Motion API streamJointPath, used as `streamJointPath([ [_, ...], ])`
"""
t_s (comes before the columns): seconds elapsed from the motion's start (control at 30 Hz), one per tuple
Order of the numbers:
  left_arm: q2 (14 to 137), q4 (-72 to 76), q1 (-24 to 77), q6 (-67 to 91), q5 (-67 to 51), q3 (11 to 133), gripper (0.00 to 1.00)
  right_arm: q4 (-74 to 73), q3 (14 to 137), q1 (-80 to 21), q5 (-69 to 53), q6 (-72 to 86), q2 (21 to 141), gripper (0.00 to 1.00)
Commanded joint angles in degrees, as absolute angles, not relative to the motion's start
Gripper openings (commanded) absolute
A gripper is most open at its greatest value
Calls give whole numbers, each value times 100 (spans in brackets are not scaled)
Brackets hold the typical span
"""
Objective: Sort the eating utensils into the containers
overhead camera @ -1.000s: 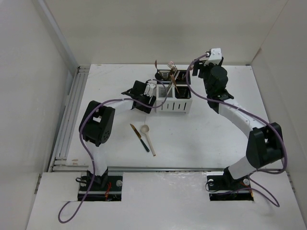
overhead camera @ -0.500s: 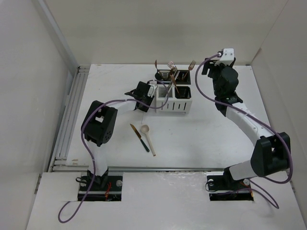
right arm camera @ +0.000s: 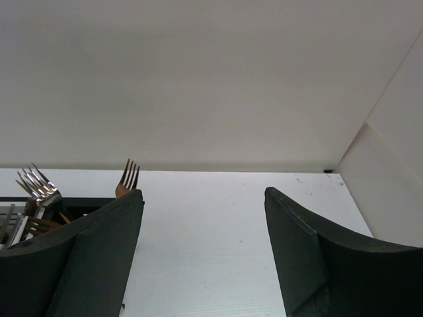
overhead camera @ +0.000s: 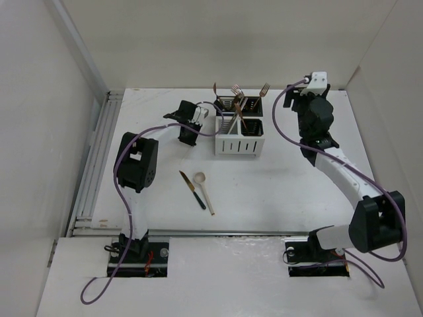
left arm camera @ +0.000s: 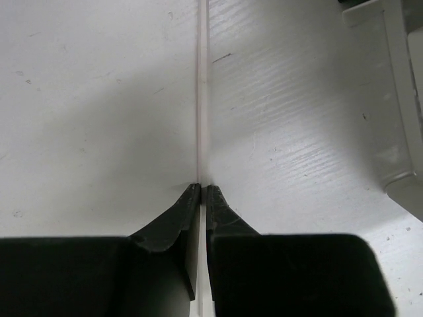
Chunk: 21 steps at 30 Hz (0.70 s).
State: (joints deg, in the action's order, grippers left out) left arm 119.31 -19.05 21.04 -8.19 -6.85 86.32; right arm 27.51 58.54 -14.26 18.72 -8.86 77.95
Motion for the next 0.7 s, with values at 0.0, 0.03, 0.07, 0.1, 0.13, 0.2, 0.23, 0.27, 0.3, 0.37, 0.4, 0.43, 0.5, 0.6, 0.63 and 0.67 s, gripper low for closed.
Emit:
streamJointPath([
  [0.0, 12146, -2566, 2153, -870, -870, 8640, 0, 2962, 5792, -1345, 2004, -967, 7489, 79],
  [0.03, 12146, -2566, 2153, -870, -870, 8640, 0, 2962, 5731, -1345, 2004, -967, 7488, 79],
  [0.07, 12146, -2566, 2153, -870, -870, 8640, 0, 2962, 5730, -1345, 2056, -967, 7436, 79],
  [0.1, 12146, -2619, 2075, -801, -870, 8640, 0, 2962, 5730, -1345, 2057, -967, 7383, 79],
  [0.13, 12146, -2619, 2022, -800, -1096, 8701, 0, 2962, 5678, -1293, 2057, -967, 7383, 79],
  [0.2, 12016, -2619, 1865, -800, -1335, 8762, 0, 2962, 5678, -1292, 2057, -967, 7330, 79],
  [0.23, 11928, -2619, 1811, -748, -1545, 8763, 0, 2962, 5678, -1292, 2057, -1019, 7260, 79],
  [0.27, 11831, -2454, 1750, -747, -1634, 8763, 0, 2962, 5617, -1292, 2004, -1020, 7260, 79],
  [0.3, 11734, -2374, 1688, -747, -1713, 8815, 0, 2962, 5616, -1292, 2004, -1020, 7208, 79],
  [0.37, 11436, -2198, 1521, -747, -1923, 8868, 0, 2962, 5555, -1292, 2004, -967, 7137, 79],
  [0.4, 11356, -2058, 1468, -695, -1977, 8938, 0, 2962, 5494, -1292, 2004, -967, 7137, 79],
  [0.43, 11225, -1996, 1389, -694, -2030, 8938, 0, 2962, 5493, -1292, 2004, -906, 7085, 79],
  [0.5, 11119, -1908, 1328, -642, -2153, 9035, 0, 2962, 5432, -1292, 1952, -853, 7014, 79],
  [0.6, 10925, -1776, 1274, -642, -2215, 9193, 0, 2962, 5379, -1292, 1899, -792, 6909, 79],
  [0.63, 10864, -1680, 1274, -589, -2276, 9246, 0, 2962, 5327, -1292, 1898, -791, 6908, 79],
  [0.67, 10715, -1618, 1274, -589, -2276, 9246, 0, 2962, 5326, -1292, 1898, -739, 6839, 79],
])
